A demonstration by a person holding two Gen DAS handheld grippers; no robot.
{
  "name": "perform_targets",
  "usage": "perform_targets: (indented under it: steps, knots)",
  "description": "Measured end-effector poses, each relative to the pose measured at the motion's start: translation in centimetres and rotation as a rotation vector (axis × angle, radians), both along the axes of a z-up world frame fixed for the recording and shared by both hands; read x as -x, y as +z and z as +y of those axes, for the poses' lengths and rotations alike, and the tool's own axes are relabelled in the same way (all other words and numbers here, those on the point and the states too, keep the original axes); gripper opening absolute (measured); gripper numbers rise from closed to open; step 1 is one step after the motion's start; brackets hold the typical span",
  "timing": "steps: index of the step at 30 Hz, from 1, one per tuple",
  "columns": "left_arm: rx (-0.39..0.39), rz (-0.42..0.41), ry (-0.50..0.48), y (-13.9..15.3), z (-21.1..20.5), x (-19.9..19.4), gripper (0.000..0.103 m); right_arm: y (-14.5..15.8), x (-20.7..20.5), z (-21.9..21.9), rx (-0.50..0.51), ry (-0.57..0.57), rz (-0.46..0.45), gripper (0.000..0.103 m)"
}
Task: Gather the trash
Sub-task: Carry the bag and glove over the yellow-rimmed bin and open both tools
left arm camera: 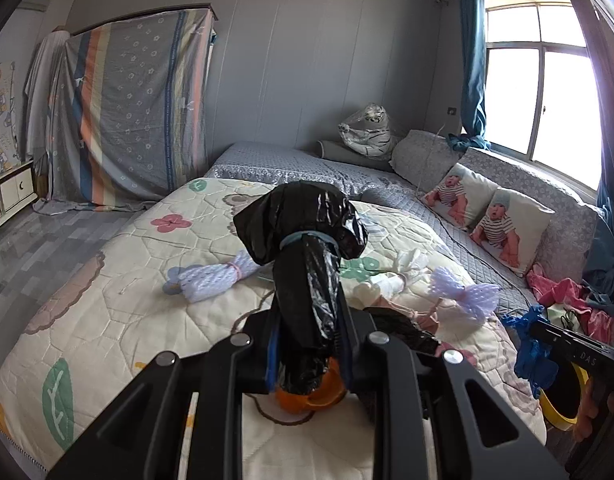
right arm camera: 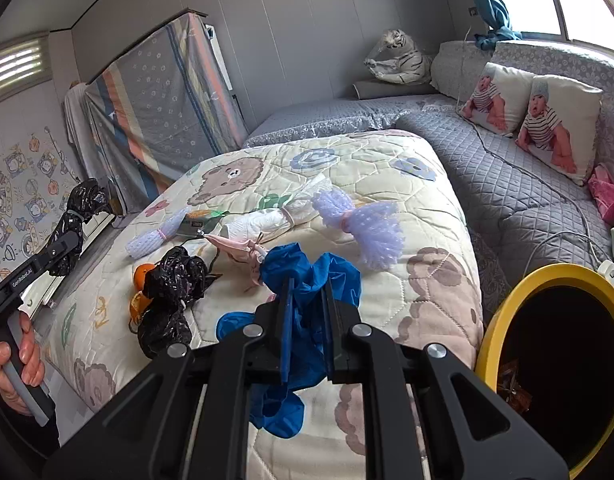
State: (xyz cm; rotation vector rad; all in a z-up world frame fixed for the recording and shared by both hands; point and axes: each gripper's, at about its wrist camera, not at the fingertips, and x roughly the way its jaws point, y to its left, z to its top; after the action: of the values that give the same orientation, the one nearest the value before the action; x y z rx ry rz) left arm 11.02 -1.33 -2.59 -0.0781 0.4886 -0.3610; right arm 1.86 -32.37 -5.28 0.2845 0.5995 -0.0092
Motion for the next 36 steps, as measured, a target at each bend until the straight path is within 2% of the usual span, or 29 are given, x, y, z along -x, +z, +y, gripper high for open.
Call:
perform_targets:
  steps: [12,18,27,30,33,36]
  knots:
    - [-0.040,-0.066,-0.175,2.0,-8.7,2.2,0.021,0.7,3.6,-4.5,0.022,-0.130,-0.042,0.011]
    - [-0.042,-0.062,-0.272,2.5,-13.1,3.1,0.021,1.2,5.7,-7.7,0.030,-0.233,-0.065,0.011]
    - [-0.069,-0.039,-0.422,1.8,-20.5,4.0,0.021,1.4,8.7,-12.3,0.076,-0.402,-0.073,0.011]
    - [-0.068,-0.001,-0.475,1.2,-22.7,3.9,0.021,1.0,9.5,-13.4,0.083,-0.454,-0.066,0.011]
    - [-0.081,-0.005,-0.501,0.8,-24.6,4.2,0.021,0.6,10.2,-14.2,0.117,-0.502,-0.054,0.011]
    - [-0.094,0.005,-0.543,0.2,-26.4,4.6,0.021,-0.1,10.7,-15.3,0.104,-0.525,-0.034,0.011]
